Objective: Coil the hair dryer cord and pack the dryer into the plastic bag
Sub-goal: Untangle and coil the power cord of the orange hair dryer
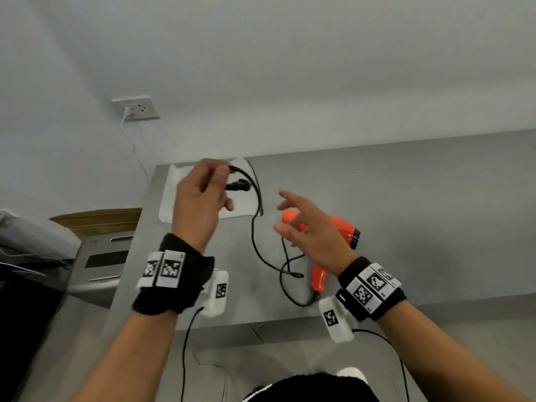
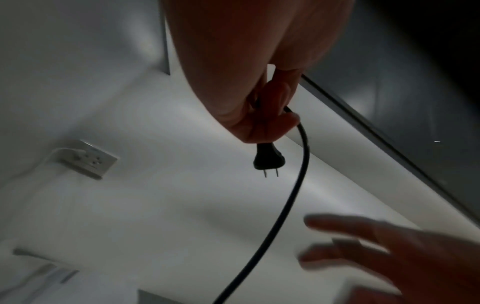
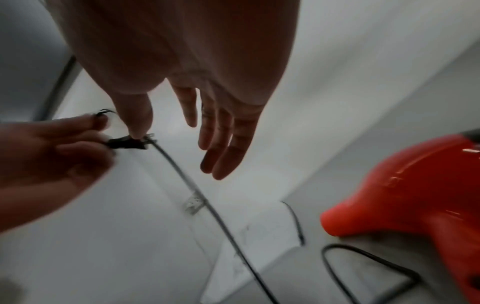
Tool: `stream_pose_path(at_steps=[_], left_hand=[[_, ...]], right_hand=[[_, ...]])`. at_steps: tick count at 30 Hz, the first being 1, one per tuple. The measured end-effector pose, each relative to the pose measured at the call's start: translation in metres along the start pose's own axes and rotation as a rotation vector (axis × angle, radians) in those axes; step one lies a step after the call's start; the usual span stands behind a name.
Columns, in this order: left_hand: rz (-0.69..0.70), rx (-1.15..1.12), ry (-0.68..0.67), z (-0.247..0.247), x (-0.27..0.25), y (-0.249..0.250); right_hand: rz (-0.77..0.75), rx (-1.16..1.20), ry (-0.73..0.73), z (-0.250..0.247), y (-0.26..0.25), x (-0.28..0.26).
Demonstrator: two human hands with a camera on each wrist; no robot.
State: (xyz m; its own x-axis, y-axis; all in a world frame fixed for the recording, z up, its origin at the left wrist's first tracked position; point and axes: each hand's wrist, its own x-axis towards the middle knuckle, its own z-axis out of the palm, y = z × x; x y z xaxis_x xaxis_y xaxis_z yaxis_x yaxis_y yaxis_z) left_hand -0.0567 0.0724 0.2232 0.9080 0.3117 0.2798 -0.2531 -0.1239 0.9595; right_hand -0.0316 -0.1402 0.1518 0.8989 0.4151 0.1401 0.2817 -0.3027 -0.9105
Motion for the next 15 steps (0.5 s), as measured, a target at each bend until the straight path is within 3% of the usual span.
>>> stream_pose_path(at_steps=[3, 8, 11, 15], left_hand=[[-0.031, 0.014, -0.104, 0.032, -0.009, -0.005], [-0.157, 0.011, -0.038, 0.051, -0.017, -0.047], [-0.342, 0.248, -0.008, 0.062, -0.033, -0.095], [-0.573, 0.602, -0.204, 0.078, -0.076, -0.160]], right_hand=[[-0.027, 0.049, 0.070, -0.001, -0.033, 0.016], [0.090, 0.107, 0.119, -0.022, -0.027, 0.034], [0.099, 0.140, 0.147, -0.042, -0.020, 0.056], [0.132, 0.217, 0.313, -0.079, -0.004, 0.104]])
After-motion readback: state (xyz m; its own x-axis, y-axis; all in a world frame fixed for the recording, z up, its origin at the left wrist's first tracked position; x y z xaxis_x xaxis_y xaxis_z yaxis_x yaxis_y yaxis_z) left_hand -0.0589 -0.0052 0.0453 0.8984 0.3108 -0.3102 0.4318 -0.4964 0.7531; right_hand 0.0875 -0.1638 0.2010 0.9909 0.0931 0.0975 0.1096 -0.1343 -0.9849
